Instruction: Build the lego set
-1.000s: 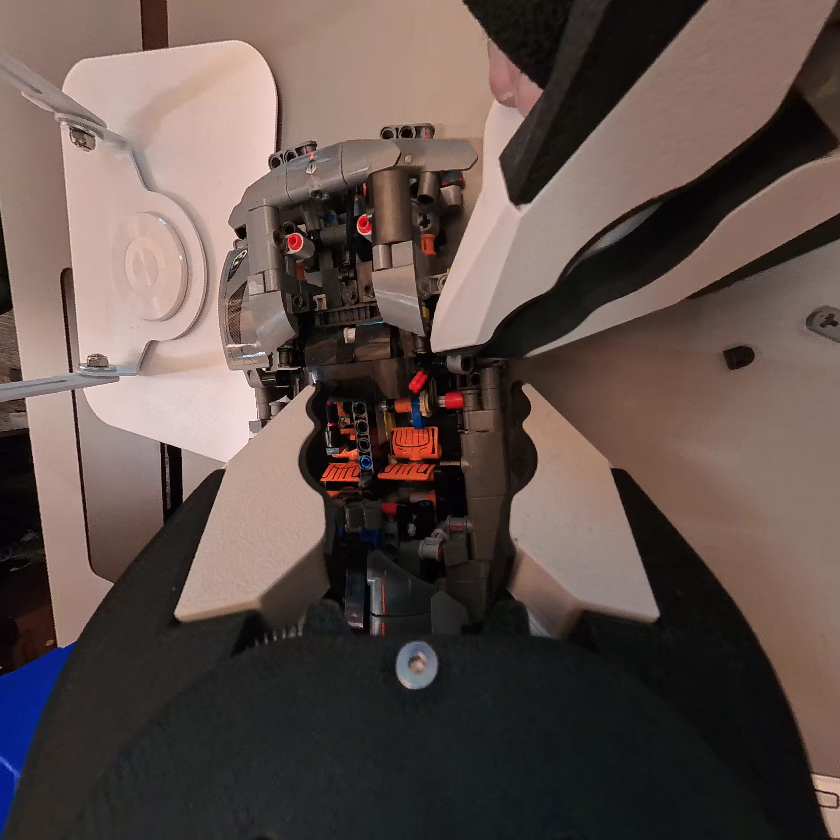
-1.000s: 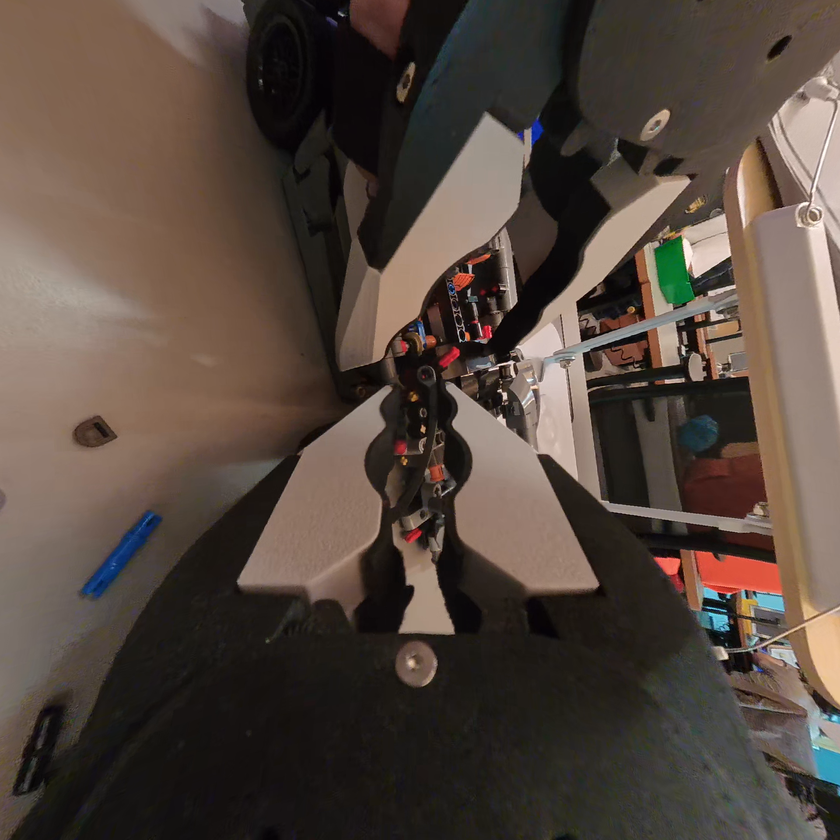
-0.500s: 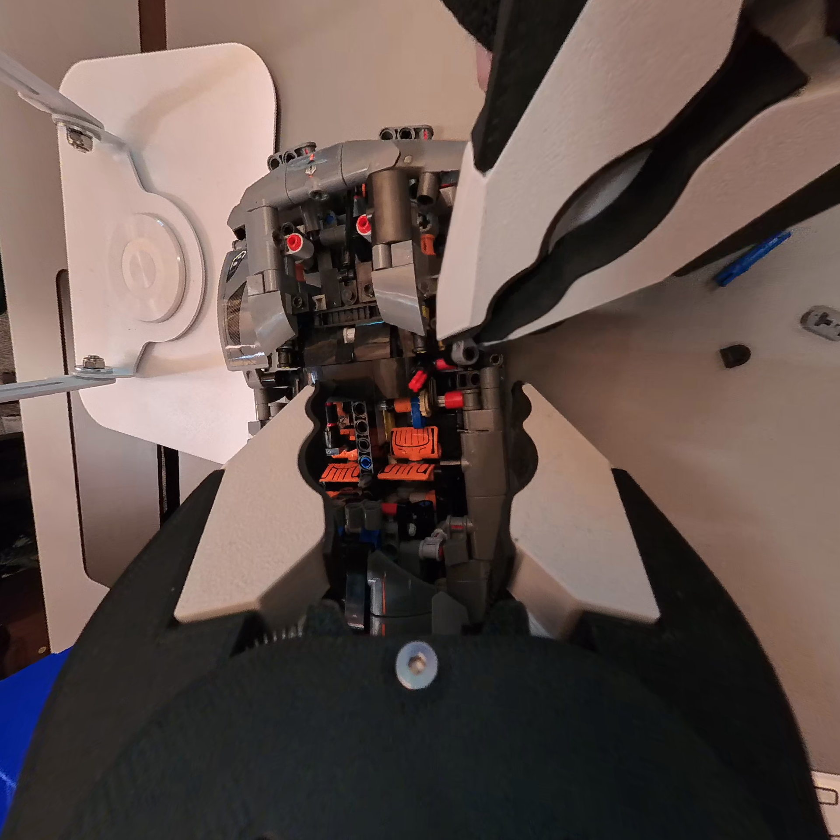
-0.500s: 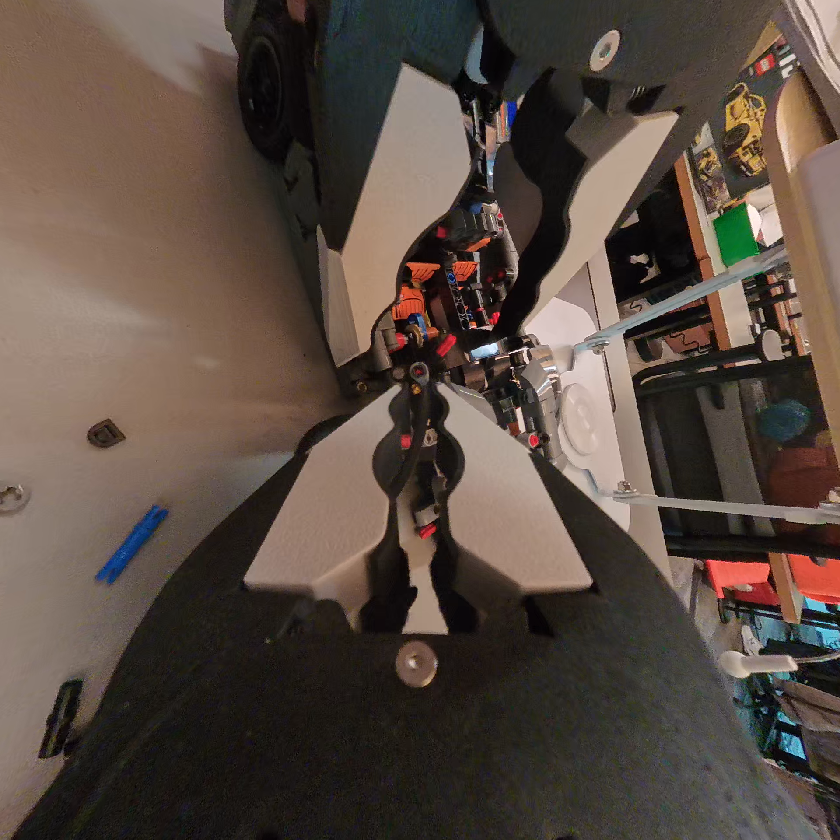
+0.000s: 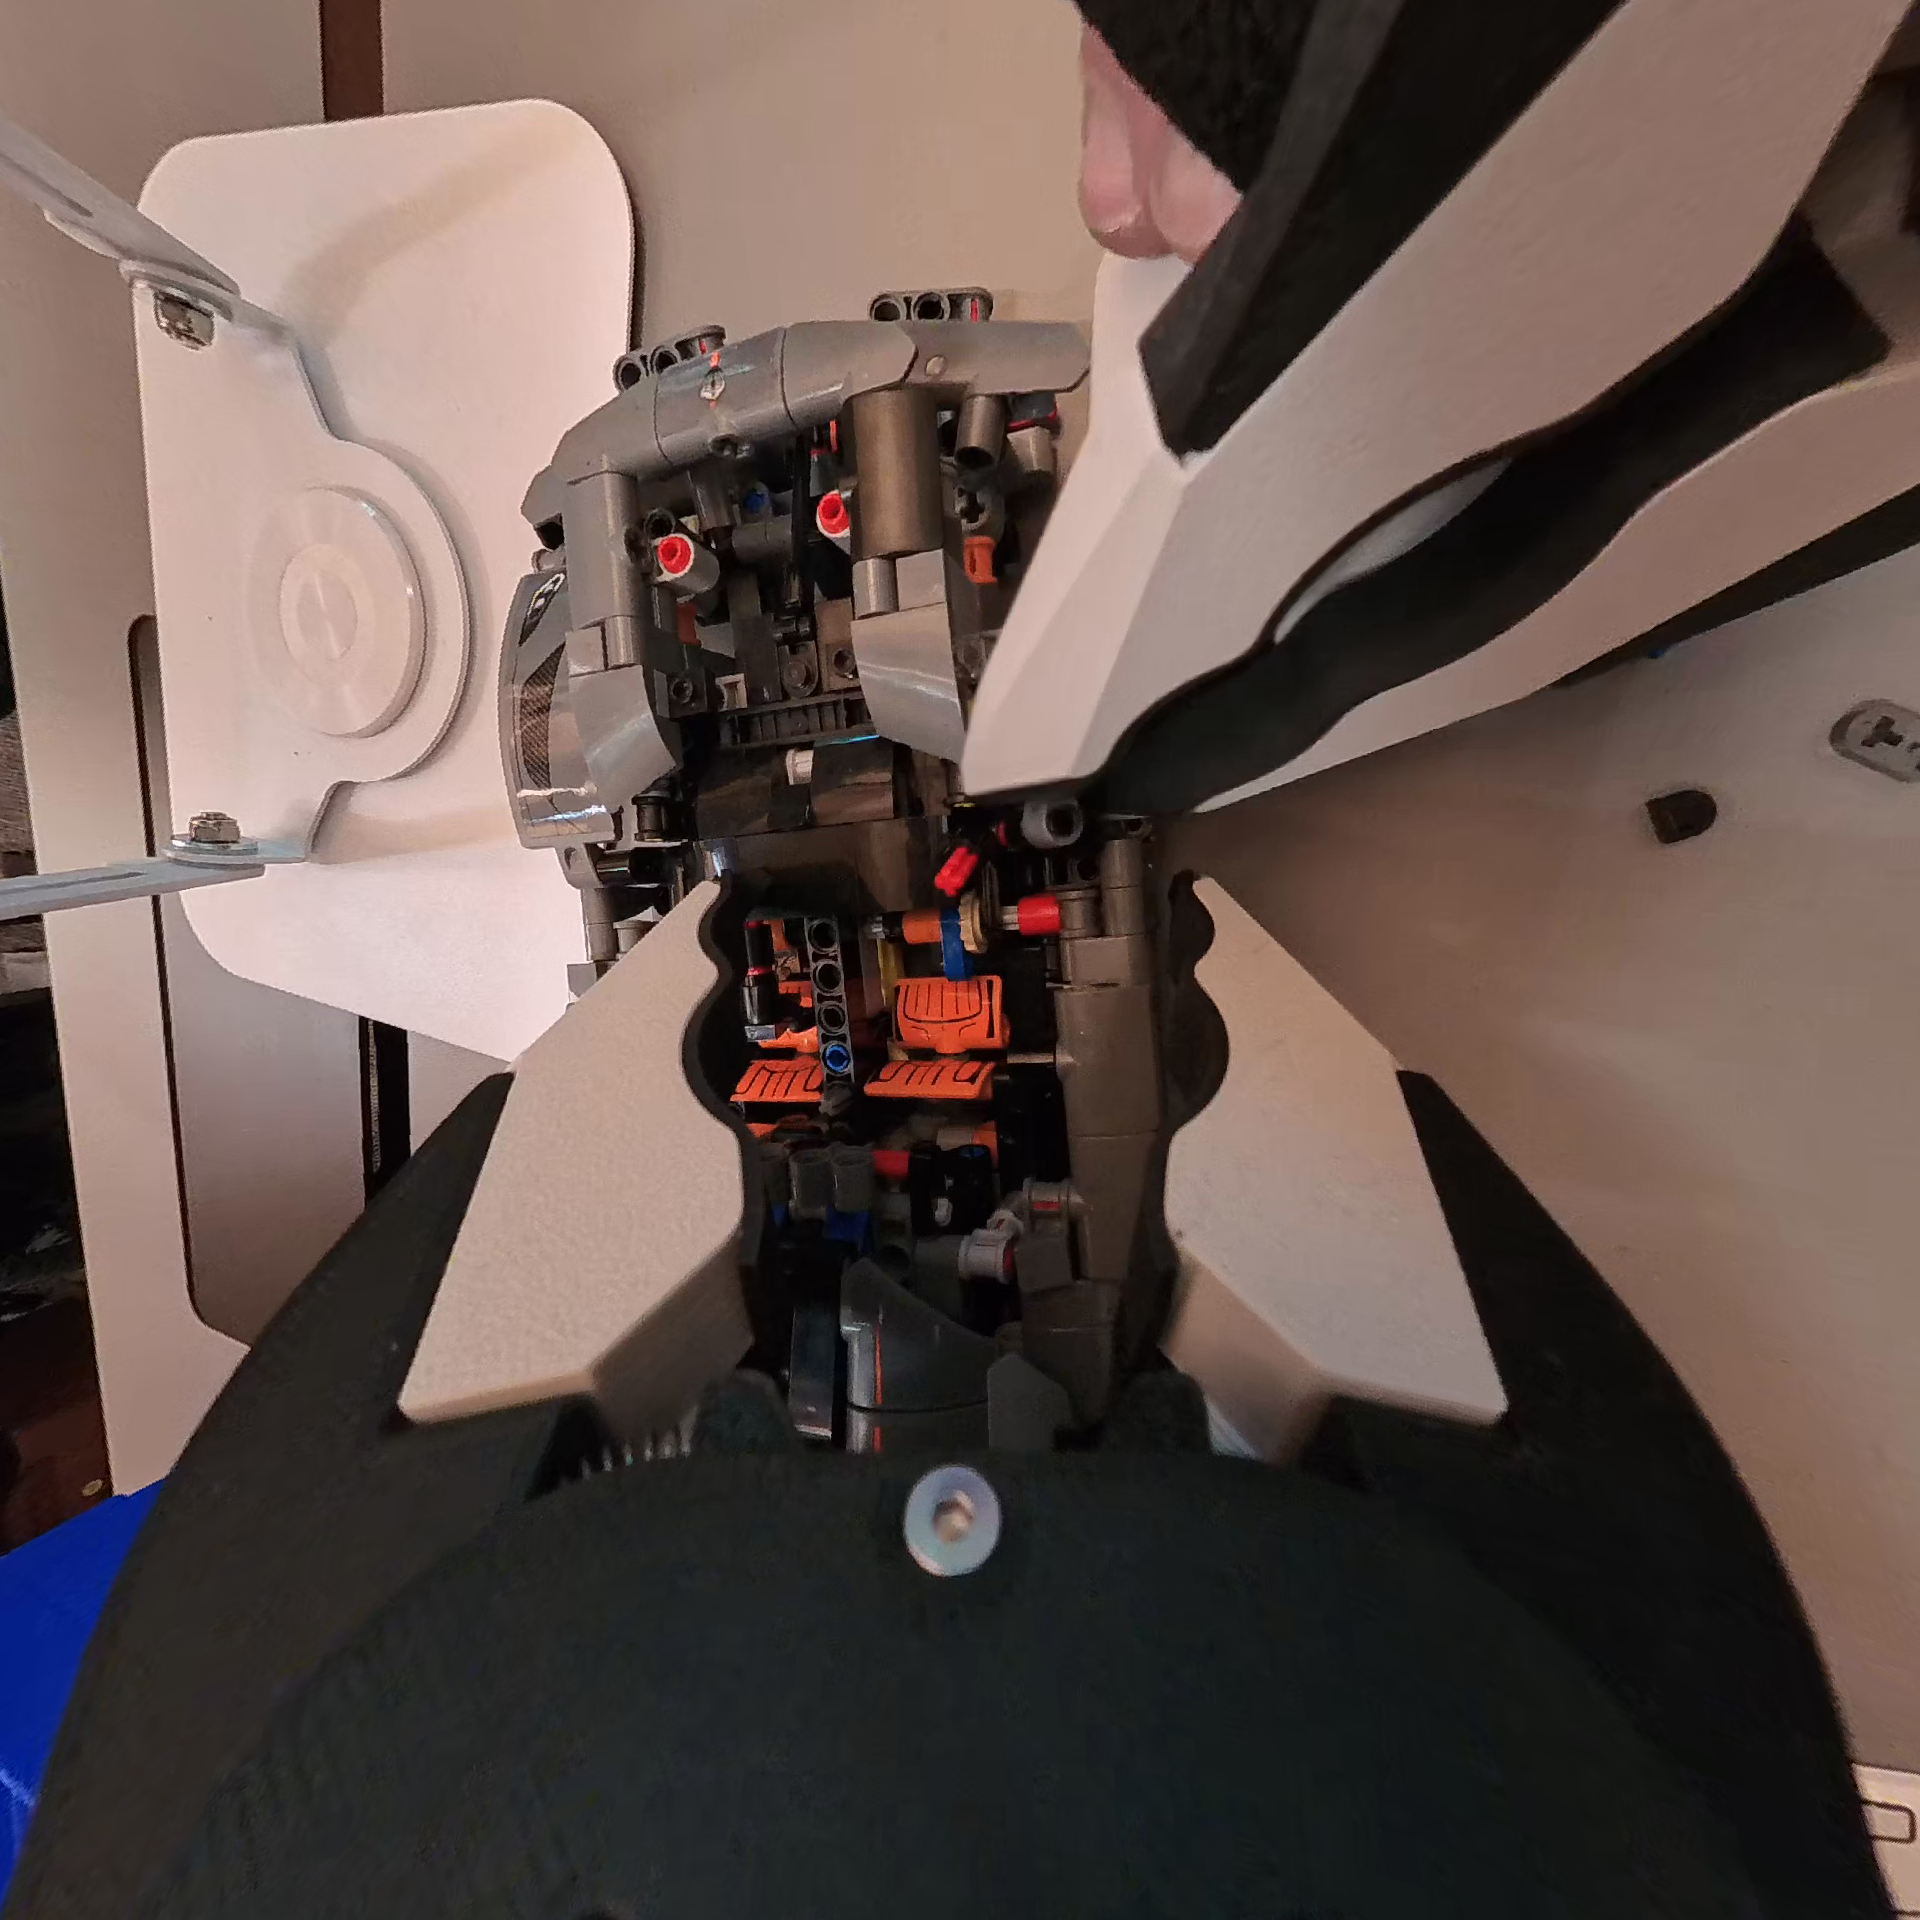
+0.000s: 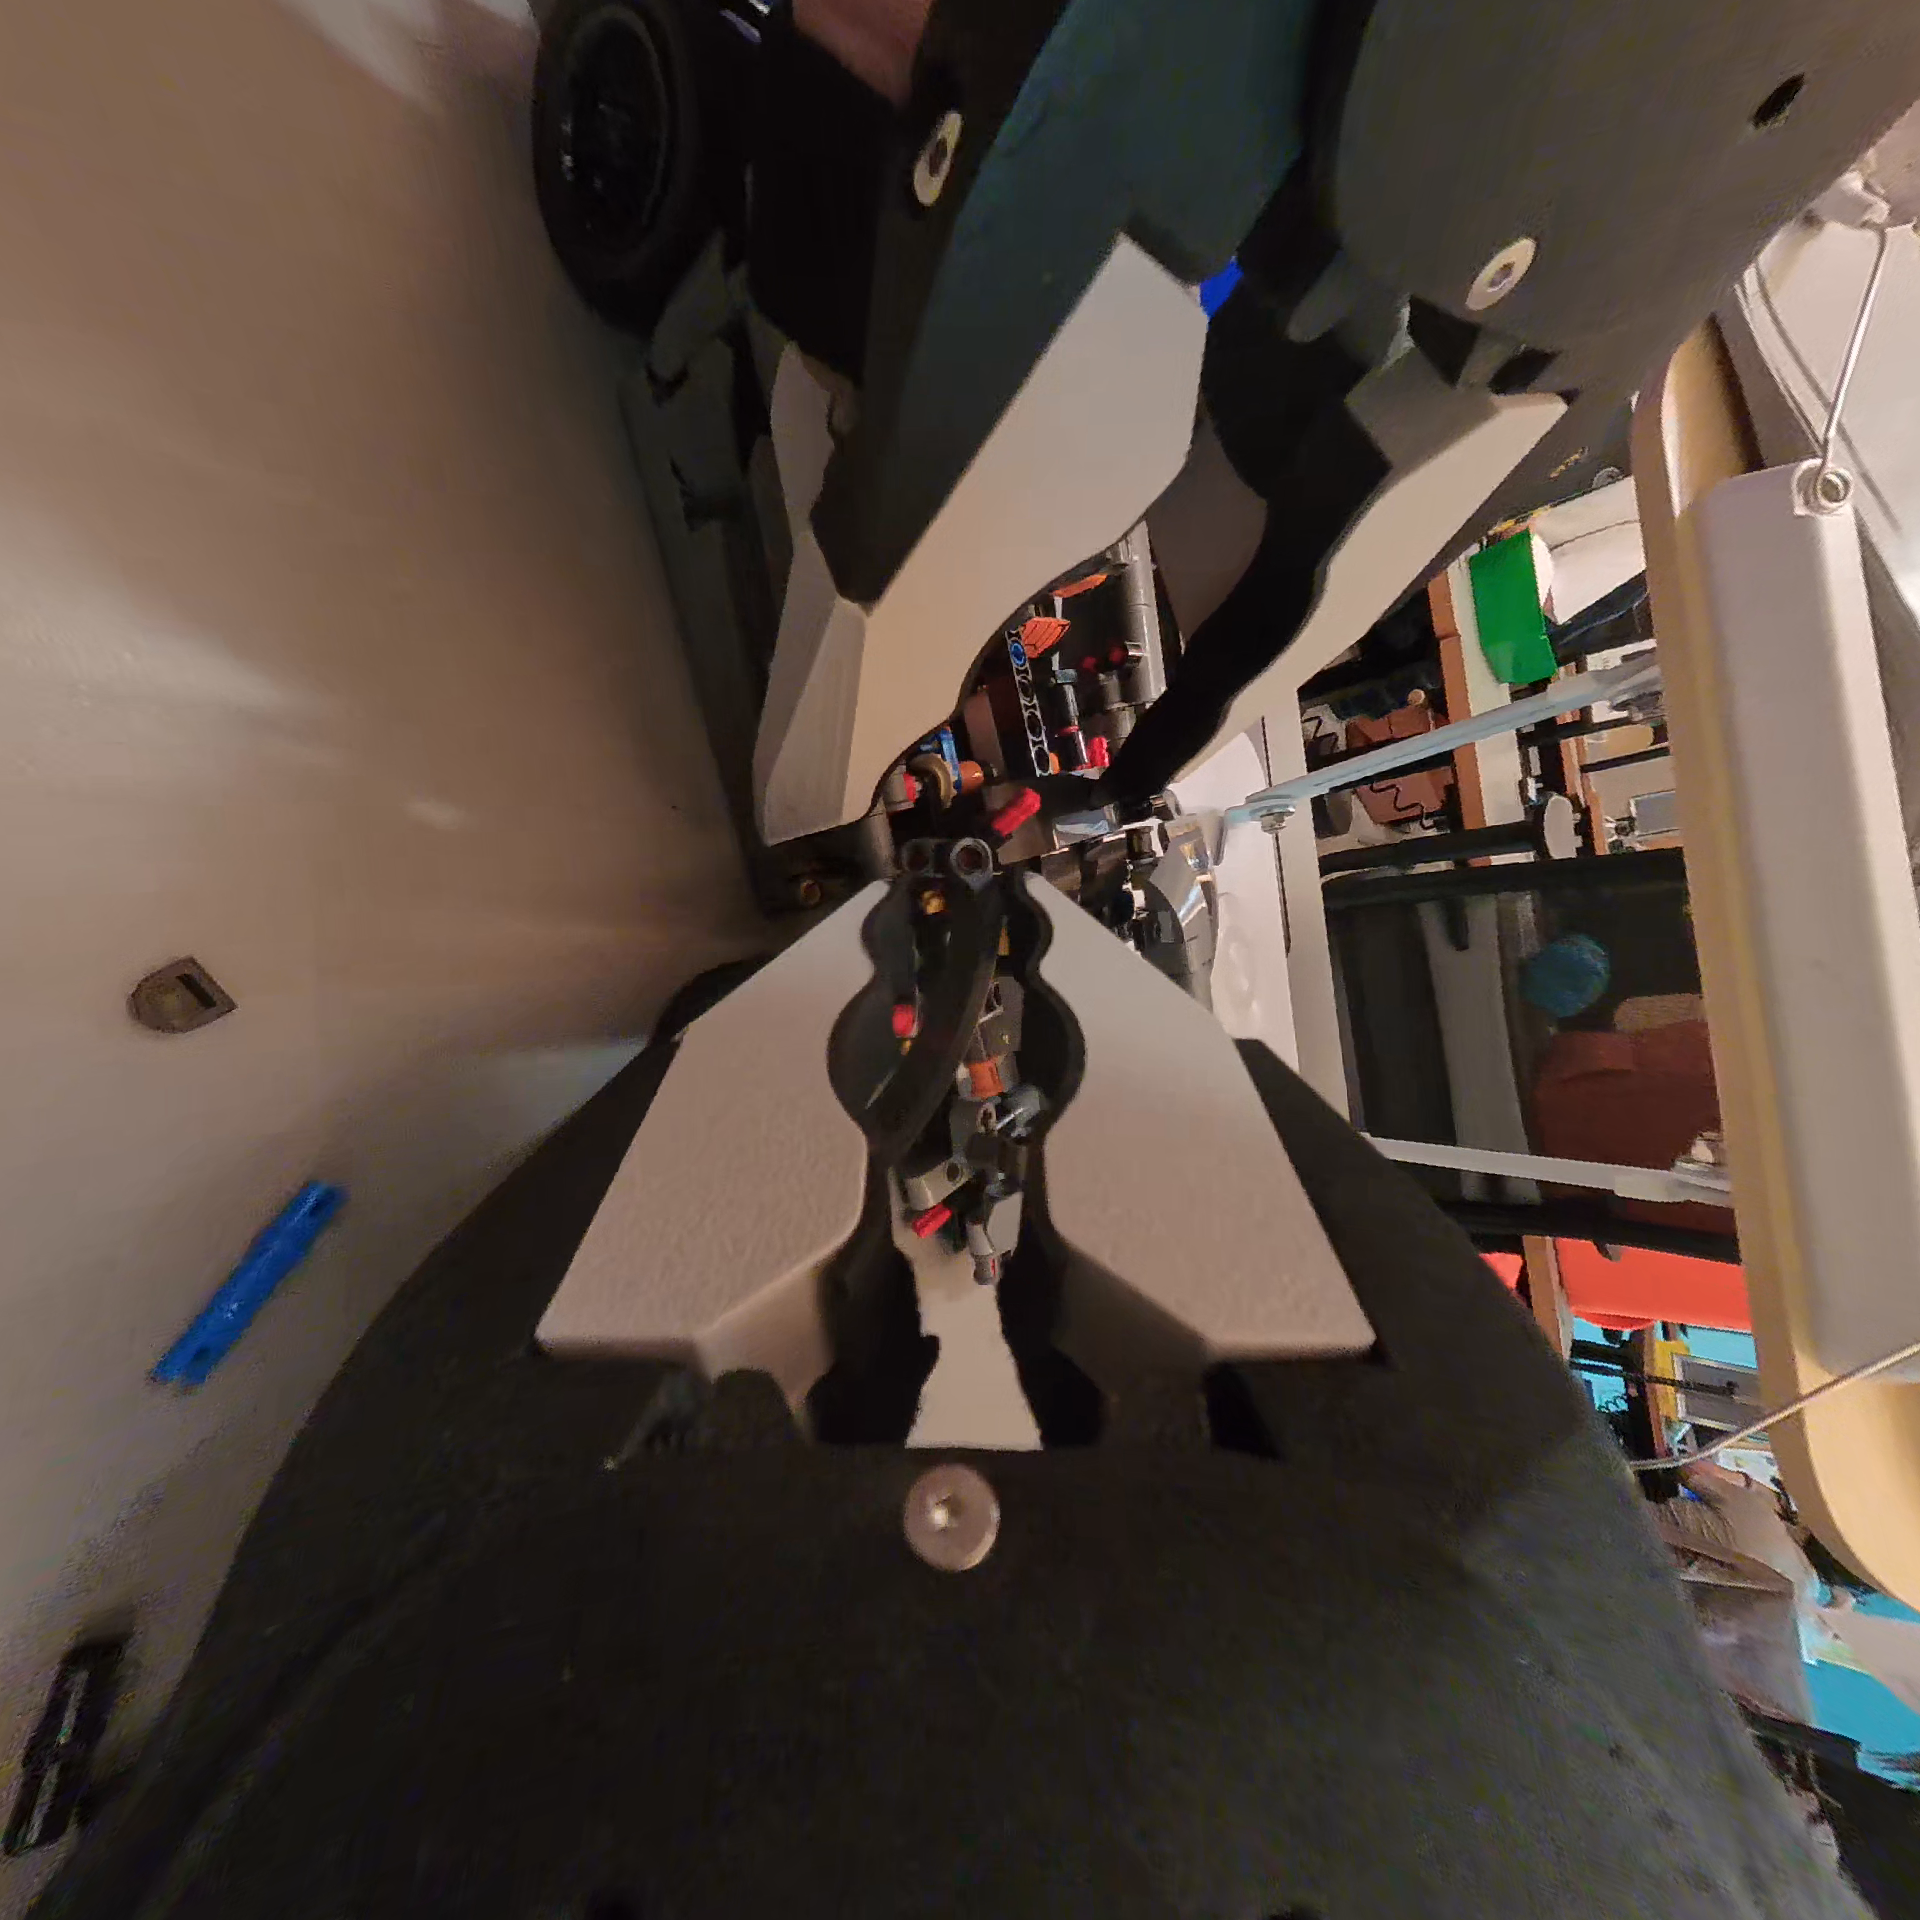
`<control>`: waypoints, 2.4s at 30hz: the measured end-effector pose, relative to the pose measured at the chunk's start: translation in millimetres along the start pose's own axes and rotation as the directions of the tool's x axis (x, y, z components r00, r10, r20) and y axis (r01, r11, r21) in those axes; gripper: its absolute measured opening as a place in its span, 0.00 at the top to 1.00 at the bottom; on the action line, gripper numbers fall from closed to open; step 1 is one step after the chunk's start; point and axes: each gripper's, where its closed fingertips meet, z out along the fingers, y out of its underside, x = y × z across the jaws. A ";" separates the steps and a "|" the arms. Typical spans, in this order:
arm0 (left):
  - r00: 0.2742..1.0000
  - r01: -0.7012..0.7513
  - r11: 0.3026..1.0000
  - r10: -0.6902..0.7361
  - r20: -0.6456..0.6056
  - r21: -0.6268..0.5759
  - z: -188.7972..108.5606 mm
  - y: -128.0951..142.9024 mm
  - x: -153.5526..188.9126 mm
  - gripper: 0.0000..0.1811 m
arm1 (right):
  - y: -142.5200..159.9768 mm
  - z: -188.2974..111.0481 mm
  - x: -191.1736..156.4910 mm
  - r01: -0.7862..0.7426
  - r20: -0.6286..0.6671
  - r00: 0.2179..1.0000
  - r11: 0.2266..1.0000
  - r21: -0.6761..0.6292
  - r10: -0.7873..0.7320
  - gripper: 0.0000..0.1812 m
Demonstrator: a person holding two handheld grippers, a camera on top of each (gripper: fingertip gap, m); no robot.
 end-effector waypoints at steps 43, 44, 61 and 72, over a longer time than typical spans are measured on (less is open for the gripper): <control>1.000 -0.004 1.000 0.004 -0.001 -0.003 1.1 0.7 1.1 0.54 | -10.6 -0.4 -0.3 0.224 -0.149 0.965 0.973 0.052 -0.214 0.96; 1.000 -0.004 1.000 0.004 -0.002 -0.002 1.1 0.7 1.2 0.54 | -10.7 -0.6 -0.3 0.222 -0.148 0.966 0.973 0.062 -0.211 0.96; 1.000 -0.004 1.000 0.004 -0.003 0.001 1.0 0.9 0.9 0.55 | -7.7 -2.0 -0.6 0.140 -0.024 0.990 0.983 0.118 -0.138 0.96; 1.000 -0.005 1.000 0.005 -0.002 0.000 1.4 1.0 1.2 0.54 | -6.2 -0.8 -2.4 0.225 -0.074 0.973 0.969 0.104 -0.218 0.96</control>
